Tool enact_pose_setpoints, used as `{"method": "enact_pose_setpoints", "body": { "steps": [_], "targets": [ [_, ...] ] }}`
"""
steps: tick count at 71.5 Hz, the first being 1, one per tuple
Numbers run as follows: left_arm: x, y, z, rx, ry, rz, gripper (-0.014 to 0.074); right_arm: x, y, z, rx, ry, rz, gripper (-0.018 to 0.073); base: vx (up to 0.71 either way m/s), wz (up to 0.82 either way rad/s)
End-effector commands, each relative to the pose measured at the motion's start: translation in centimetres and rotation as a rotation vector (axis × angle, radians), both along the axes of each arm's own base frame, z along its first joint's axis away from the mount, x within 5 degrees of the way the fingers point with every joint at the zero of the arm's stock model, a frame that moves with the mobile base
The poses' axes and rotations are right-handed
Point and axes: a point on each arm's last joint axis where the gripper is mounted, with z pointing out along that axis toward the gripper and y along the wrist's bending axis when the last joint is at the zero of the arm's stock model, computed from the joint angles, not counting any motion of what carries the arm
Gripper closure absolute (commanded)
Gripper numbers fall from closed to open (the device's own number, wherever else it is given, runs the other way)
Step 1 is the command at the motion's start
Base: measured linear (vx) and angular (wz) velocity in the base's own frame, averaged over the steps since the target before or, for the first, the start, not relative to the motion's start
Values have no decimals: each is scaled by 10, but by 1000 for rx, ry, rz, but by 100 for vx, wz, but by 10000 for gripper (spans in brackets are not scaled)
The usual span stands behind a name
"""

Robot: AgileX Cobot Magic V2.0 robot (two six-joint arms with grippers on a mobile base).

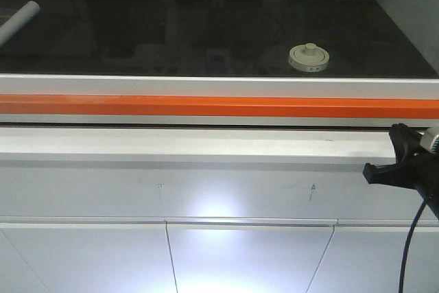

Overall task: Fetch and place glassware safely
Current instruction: 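Move both grippers up to the underside of the orange sash bar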

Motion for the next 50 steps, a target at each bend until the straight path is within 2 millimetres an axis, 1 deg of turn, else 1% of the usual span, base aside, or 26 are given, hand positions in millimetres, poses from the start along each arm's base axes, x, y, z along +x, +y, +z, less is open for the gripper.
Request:
{"method": "enact_pose_setpoints", "body": {
  "steps": [1,13,38,50],
  "targets": [
    [1,0,15,-18,-101,-5,603,15,0,19,2,-131,11,560,0,0],
    [1,0,15,-18,-101,-5,603,26,-1,12,2,-95,10,560,0,0],
    [1,0,15,-18,-99,-5,603,33,-2,-11,5,-12,10,560,0,0],
    [1,0,15,-18,-97,-5,603,37,-1,-19,14,-28,13,560,0,0]
  ]
}}
